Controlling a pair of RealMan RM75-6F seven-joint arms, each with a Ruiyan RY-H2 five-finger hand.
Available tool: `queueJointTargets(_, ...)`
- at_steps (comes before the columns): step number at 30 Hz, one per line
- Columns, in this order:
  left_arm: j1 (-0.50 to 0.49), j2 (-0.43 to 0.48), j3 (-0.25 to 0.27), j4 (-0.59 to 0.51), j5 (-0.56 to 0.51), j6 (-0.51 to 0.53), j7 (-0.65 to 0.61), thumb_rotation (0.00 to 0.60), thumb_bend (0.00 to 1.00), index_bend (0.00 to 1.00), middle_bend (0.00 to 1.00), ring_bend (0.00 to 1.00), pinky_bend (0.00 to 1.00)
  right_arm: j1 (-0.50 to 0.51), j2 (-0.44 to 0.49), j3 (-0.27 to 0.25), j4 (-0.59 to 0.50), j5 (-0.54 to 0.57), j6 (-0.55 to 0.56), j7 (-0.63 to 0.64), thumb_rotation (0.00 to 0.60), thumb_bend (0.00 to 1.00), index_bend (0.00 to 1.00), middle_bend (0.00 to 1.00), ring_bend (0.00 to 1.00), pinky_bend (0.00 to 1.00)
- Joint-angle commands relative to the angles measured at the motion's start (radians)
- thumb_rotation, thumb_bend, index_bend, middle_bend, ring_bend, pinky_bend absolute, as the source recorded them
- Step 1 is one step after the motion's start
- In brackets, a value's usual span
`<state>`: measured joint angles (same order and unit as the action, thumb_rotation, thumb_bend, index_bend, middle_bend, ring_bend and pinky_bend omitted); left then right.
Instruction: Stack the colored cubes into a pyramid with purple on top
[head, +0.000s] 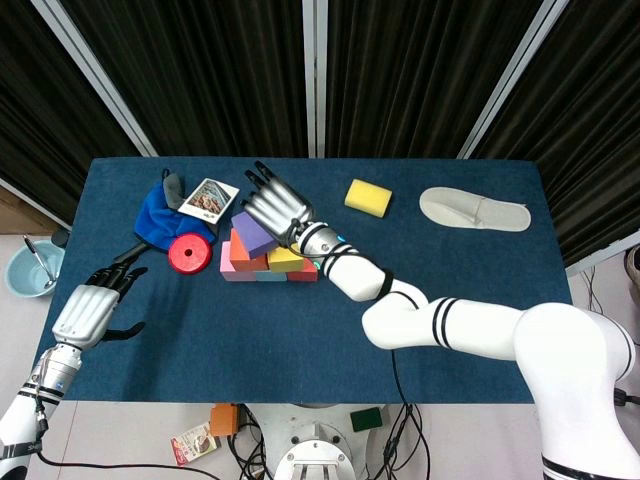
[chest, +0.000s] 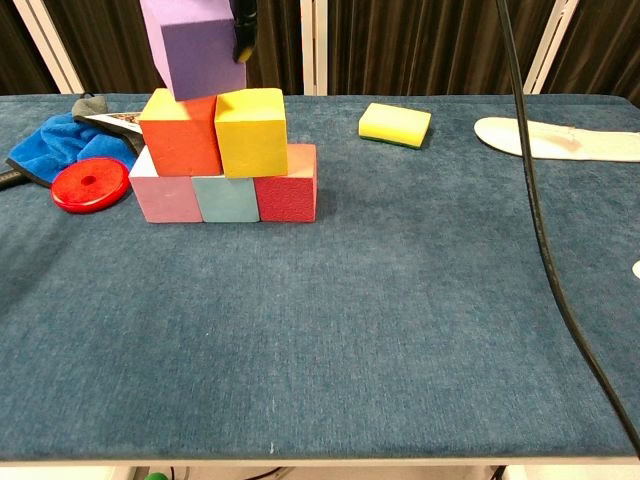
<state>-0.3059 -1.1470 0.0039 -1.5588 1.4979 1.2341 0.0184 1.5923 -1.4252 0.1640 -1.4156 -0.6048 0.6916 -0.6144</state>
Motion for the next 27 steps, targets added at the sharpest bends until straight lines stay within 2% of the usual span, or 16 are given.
queueJointTargets(1, 0.0, 0.0, 0.0, -0.002, 0.004, 0.003, 0.0, 0.496, 0.17, 0.12, 0.03, 0.09, 0.18, 0.012, 0.012, 0.001, -0.062, 0.136, 0.081, -0.053, 0.6, 0.08, 0.45, 0.42, 0.07, 0.0)
queueJointTargets(6, 0.001, -0.001, 0.0, -0.008, 0.01, 0.009, 0.004, 0.515, 0.17, 0.12, 0.03, 0.09, 0.18, 0.063, 0.006, 0.012, -0.126, 0.364, 0.18, -0.154, 0.6, 0.08, 0.45, 0.43, 0.1, 0.0)
queueJointTargets(9, 0.003, 0.0, 0.001, -0.011, 0.013, 0.013, 0.005, 0.497, 0.18, 0.12, 0.03, 0.09, 0.18, 0.089, -0.005, 0.028, -0.146, 0.459, 0.23, -0.198, 0.6, 0.08, 0.45, 0.43, 0.11, 0.0)
queueJointTargets(13, 0.005, -0.001, 0.002, -0.01, 0.011, 0.014, 0.004, 0.513, 0.17, 0.12, 0.03, 0.09, 0.18, 0.11, -0.03, 0.035, -0.151, 0.529, 0.278, -0.254, 0.6, 0.08, 0.45, 0.44, 0.13, 0.0)
queueJointTargets(27, 0.007, -0.009, 0.005, 0.003, 0.014, 0.012, -0.007, 0.503, 0.17, 0.12, 0.03, 0.09, 0.18, 0.14, -0.109, 0.094, -0.116, 0.649, 0.357, -0.387, 0.6, 0.07, 0.44, 0.43, 0.13, 0.0)
